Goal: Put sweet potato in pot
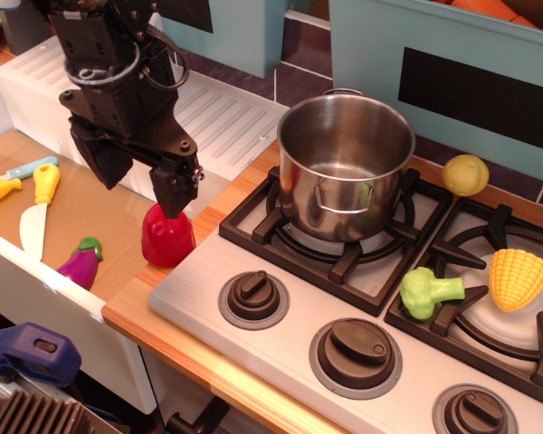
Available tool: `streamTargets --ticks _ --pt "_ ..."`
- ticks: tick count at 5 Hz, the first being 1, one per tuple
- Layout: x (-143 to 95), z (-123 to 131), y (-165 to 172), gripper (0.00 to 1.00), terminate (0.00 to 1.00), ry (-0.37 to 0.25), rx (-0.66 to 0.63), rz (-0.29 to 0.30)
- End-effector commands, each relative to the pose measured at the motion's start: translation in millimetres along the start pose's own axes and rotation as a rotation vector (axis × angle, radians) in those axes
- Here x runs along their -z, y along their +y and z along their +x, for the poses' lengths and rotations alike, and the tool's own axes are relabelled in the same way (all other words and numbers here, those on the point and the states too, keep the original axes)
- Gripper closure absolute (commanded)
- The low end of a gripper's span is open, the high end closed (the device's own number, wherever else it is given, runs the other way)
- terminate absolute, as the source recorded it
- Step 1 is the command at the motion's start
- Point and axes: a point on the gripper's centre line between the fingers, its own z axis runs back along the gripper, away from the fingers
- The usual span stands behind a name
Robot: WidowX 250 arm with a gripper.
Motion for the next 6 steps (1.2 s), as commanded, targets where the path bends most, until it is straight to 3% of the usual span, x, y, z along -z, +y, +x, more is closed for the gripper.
streamTargets --ticks 1,3,6 --pt "0.0 0.0 0.0 0.00 0.00 0.000 0.000 0.000" --pt "20.1 2.5 9.8 0.00 0.00 -0.009 0.019 -0.088" --pt "48.0 15.9 10.2 0.00 0.00 -0.043 0.027 -0.142"
